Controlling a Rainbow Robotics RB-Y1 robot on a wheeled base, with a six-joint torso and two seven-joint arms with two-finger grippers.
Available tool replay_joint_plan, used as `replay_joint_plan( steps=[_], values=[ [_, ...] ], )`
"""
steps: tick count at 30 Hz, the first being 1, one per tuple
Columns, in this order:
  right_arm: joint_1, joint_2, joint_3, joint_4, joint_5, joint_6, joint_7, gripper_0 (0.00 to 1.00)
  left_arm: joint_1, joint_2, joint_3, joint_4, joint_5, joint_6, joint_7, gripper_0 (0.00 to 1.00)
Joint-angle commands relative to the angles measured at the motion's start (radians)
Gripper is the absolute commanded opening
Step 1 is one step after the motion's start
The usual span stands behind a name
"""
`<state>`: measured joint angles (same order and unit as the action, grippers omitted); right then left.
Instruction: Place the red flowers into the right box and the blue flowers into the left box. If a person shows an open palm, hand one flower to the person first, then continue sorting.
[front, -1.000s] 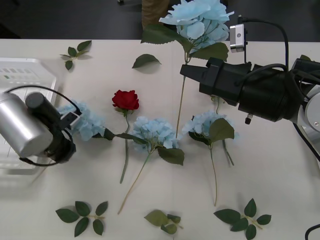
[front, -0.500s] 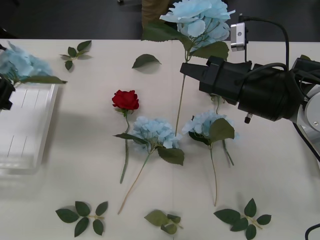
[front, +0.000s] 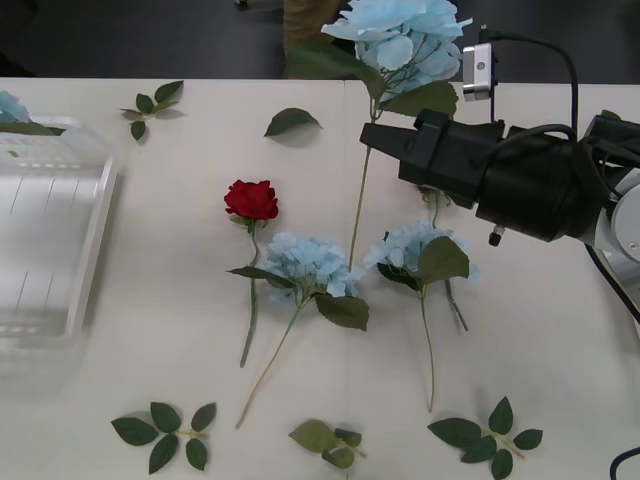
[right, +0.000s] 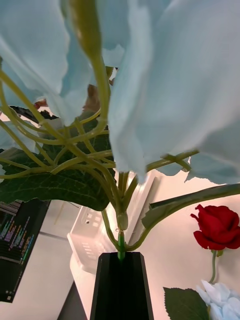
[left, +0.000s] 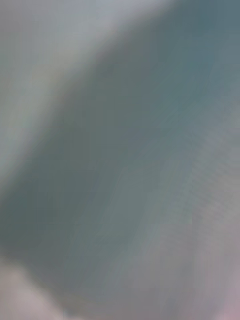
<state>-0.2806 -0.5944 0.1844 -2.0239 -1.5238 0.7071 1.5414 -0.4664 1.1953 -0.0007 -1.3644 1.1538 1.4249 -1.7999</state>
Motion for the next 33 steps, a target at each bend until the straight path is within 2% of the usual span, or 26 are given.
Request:
replay_joint_plan(
  steps=[1, 5, 10, 11, 13, 14, 16, 26, 30, 33],
  values=[
    [-0.032, 0.005, 0.006, -0.036, -0.021, -0.024, -0.020, 0.00, 0.087, -0.019, 0.005, 0.024, -0.013, -0.121, -0.013, 0.00],
    [-0.032, 0.002, 0.006, -0.038, -0.016, -0.023, -0.018, 0.00, 0.129, -0.019, 0.007, 0.031, -0.022, -0.184, -0.016, 0.00],
    [-0.032, 0.005, 0.006, -0.038, -0.016, -0.023, -0.020, 0.00, 0.130, -0.017, 0.013, 0.079, -0.026, -0.196, -0.030, 0.00],
    [-0.032, 0.005, 0.006, -0.038, -0.016, -0.023, -0.021, 0.00, 0.130, -0.019, 0.013, 0.080, -0.031, -0.208, -0.035, 0.33],
    [-0.032, 0.010, 0.006, -0.038, -0.016, -0.023, -0.023, 0.00, 0.130, -0.019, 0.013, 0.080, -0.036, -0.218, -0.039, 0.86],
    [-0.032, 0.016, 0.004, -0.036, -0.015, -0.023, -0.024, 0.00, 0.130, -0.019, 0.013, 0.080, -0.040, -0.222, -0.039, 0.96],
    [-0.032, 0.024, 0.004, -0.036, -0.010, -0.023, -0.024, 0.00, 0.130, -0.019, 0.013, 0.080, -0.046, -0.224, -0.042, 1.00],
    [-0.031, 0.062, 0.007, -0.036, 0.017, -0.026, -0.026, 0.00, 0.130, -0.020, 0.013, 0.077, -0.043, -0.195, -0.050, 1.00],
    [-0.032, 0.068, 0.013, -0.036, 0.017, -0.026, -0.029, 0.00, 0.127, -0.052, 0.008, -0.004, 0.018, -0.166, -0.064, 1.00],
    [-0.032, 0.082, 0.020, -0.036, 0.017, -0.032, -0.030, 0.00, 0.109, -0.120, -0.004, -0.099, 0.052, -0.166, -0.073, 1.00]
  ],
)
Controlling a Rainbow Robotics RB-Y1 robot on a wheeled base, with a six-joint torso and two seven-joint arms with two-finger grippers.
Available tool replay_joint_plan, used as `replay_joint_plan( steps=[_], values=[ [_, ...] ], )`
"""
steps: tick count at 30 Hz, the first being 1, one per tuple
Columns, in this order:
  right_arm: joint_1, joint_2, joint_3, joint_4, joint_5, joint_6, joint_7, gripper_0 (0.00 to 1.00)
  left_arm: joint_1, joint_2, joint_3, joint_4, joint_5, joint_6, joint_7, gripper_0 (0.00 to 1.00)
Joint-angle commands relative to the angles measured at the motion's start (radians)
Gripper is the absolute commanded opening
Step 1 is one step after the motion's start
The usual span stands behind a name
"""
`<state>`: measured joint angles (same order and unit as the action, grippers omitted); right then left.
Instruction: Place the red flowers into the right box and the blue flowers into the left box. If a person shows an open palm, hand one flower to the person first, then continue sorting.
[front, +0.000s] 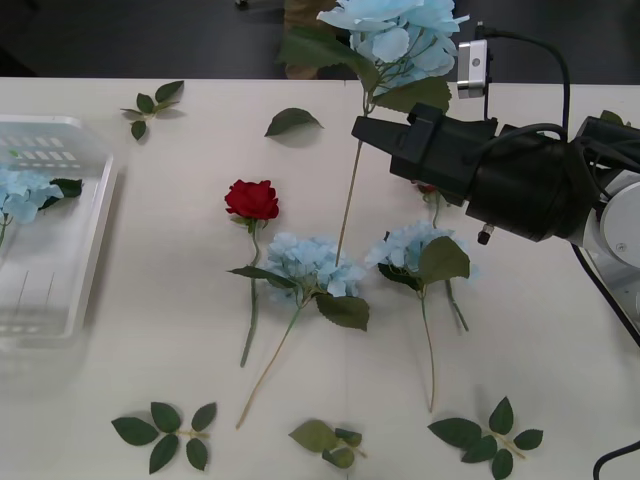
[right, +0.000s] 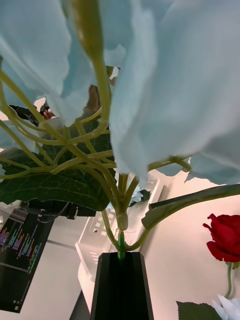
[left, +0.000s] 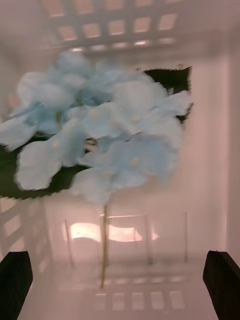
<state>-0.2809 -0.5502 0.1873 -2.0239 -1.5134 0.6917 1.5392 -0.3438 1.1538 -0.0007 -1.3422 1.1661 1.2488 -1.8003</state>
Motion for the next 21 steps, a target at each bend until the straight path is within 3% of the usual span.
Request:
replay_joint_plan(
  steps=[1, 11, 21],
  values=[
    [-0.032, 0.042, 0.021, -0.036, 0.007, -0.027, -0.030, 0.00, -0.024, -0.105, -0.013, -0.150, 0.067, 0.011, -0.083, 1.00],
    [-0.032, 0.042, 0.040, -0.036, 0.007, -0.064, -0.030, 0.00, -0.113, -0.215, -0.136, -0.201, 0.514, 0.008, -0.482, 1.00],
    [-0.032, 0.039, 0.040, -0.036, 0.007, -0.074, -0.030, 0.00, -0.153, -0.384, -0.151, -0.203, 0.754, 0.012, -0.749, 1.00]
  ],
)
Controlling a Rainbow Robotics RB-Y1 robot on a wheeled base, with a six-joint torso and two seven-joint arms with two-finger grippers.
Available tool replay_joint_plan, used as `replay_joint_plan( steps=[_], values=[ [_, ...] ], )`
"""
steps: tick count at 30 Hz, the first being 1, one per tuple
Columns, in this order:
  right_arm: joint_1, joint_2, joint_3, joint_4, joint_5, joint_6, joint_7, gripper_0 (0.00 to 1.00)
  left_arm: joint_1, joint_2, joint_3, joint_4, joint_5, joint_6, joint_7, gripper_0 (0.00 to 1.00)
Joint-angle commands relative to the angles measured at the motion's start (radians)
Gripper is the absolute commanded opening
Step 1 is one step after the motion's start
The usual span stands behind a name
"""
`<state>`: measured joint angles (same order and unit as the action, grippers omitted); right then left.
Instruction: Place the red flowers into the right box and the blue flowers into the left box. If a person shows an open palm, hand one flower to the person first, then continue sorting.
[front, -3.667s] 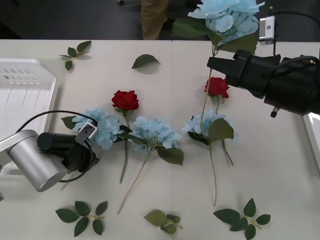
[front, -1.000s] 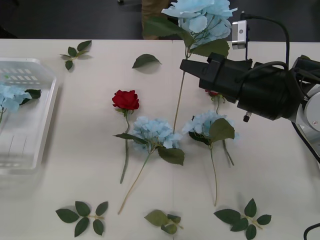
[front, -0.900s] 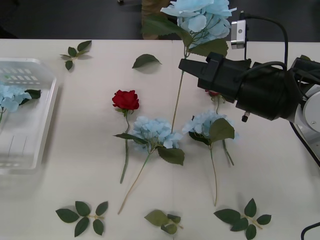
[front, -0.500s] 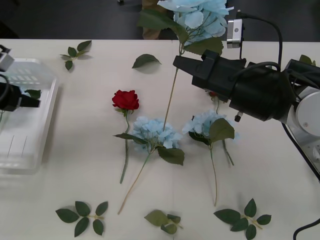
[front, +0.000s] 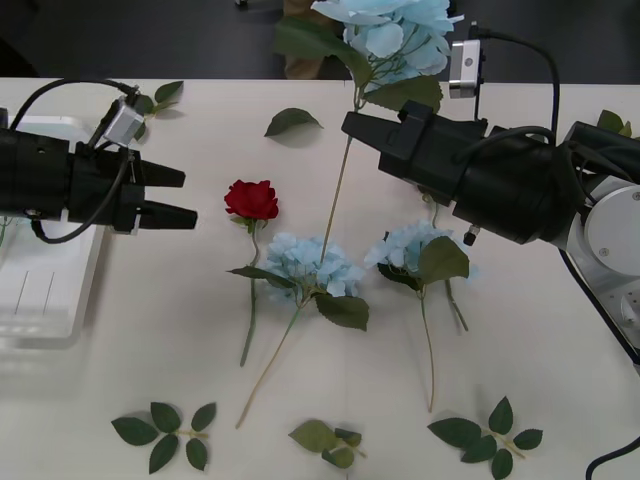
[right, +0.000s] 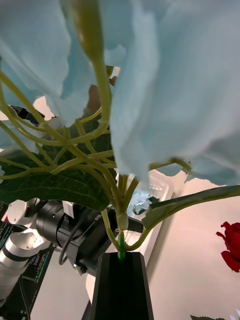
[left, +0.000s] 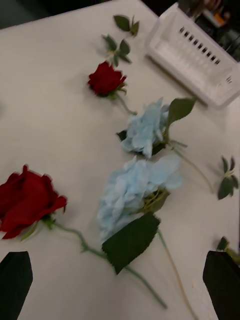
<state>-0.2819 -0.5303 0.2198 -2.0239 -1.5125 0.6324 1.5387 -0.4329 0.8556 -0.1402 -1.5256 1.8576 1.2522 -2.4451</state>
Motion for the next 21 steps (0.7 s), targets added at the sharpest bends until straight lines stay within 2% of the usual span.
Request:
replay_joint_plan(
  steps=[1, 9, 15, 21],
  values=[
    [-0.029, 0.020, 0.007, -0.036, 0.006, -0.017, -0.028, 0.00, -0.069, -0.115, -0.018, -0.018, 0.075, 0.004, -0.107, 1.00],
    [-0.029, 0.016, 0.007, -0.036, -0.002, -0.019, -0.035, 0.00, -0.102, -0.290, -0.079, -0.019, 0.089, -0.085, -0.112, 1.00],
    [-0.029, 0.016, 0.007, -0.036, -0.002, -0.023, -0.037, 0.00, -0.119, -0.360, -0.168, -0.018, 0.112, -0.211, -0.124, 1.00],
    [-0.031, 0.016, 0.007, -0.036, -0.002, -0.028, -0.037, 0.00, -0.125, -0.379, -0.199, -0.018, 0.120, -0.246, -0.120, 1.00]
  ],
)
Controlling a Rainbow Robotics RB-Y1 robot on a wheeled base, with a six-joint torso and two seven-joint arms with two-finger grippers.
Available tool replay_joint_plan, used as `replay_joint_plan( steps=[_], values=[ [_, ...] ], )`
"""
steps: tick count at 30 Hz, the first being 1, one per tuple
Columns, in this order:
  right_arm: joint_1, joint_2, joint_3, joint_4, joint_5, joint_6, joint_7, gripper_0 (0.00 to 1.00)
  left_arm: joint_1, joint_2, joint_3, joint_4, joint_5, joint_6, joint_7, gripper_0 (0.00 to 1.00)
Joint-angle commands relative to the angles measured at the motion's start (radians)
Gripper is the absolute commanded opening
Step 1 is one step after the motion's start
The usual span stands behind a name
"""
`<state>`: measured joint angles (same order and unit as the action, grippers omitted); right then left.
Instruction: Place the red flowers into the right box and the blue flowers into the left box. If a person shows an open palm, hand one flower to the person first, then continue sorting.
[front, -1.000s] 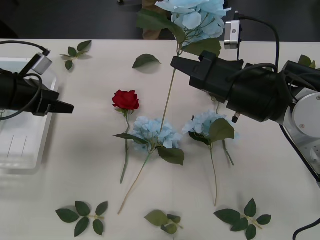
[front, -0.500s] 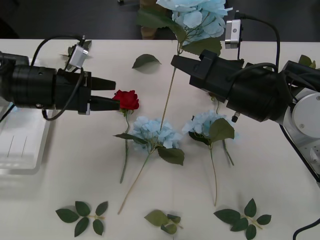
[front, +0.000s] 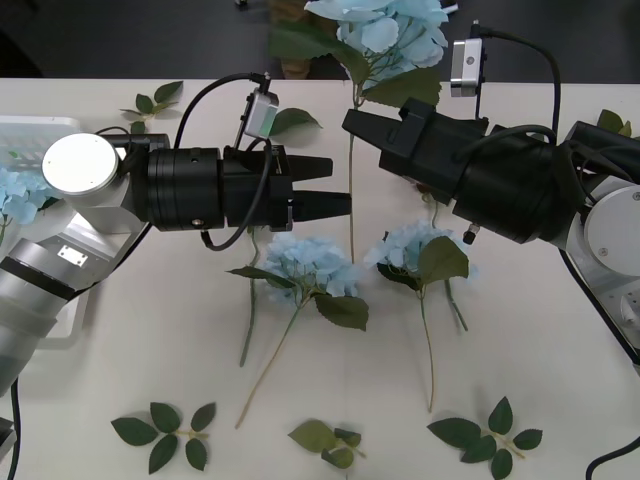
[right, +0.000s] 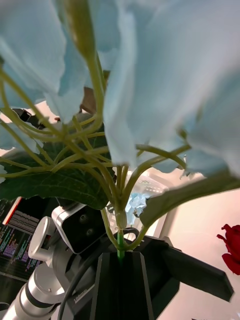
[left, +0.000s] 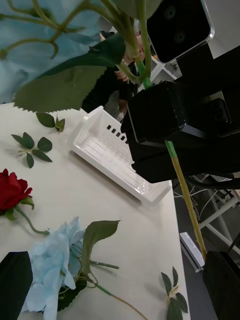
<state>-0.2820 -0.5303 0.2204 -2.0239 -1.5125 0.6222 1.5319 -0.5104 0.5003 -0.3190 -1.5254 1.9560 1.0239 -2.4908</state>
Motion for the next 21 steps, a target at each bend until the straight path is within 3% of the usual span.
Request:
replay_joint_plan(
  steps=[1, 11, 21],
  values=[
    [-0.031, 0.016, 0.007, -0.036, -0.002, -0.018, -0.029, 0.00, -0.046, -0.023, -0.025, -0.018, 0.032, -0.016, -0.074, 1.00],
    [-0.029, 0.016, 0.007, -0.036, -0.002, -0.024, -0.030, 0.00, -0.046, -0.022, -0.057, -0.018, 0.179, 0.039, -0.069, 1.00],
    [-0.031, 0.018, 0.007, -0.036, -0.002, -0.025, -0.027, 0.00, -0.045, -0.002, -0.101, -0.018, 0.184, 0.035, -0.069, 1.00]
  ],
)
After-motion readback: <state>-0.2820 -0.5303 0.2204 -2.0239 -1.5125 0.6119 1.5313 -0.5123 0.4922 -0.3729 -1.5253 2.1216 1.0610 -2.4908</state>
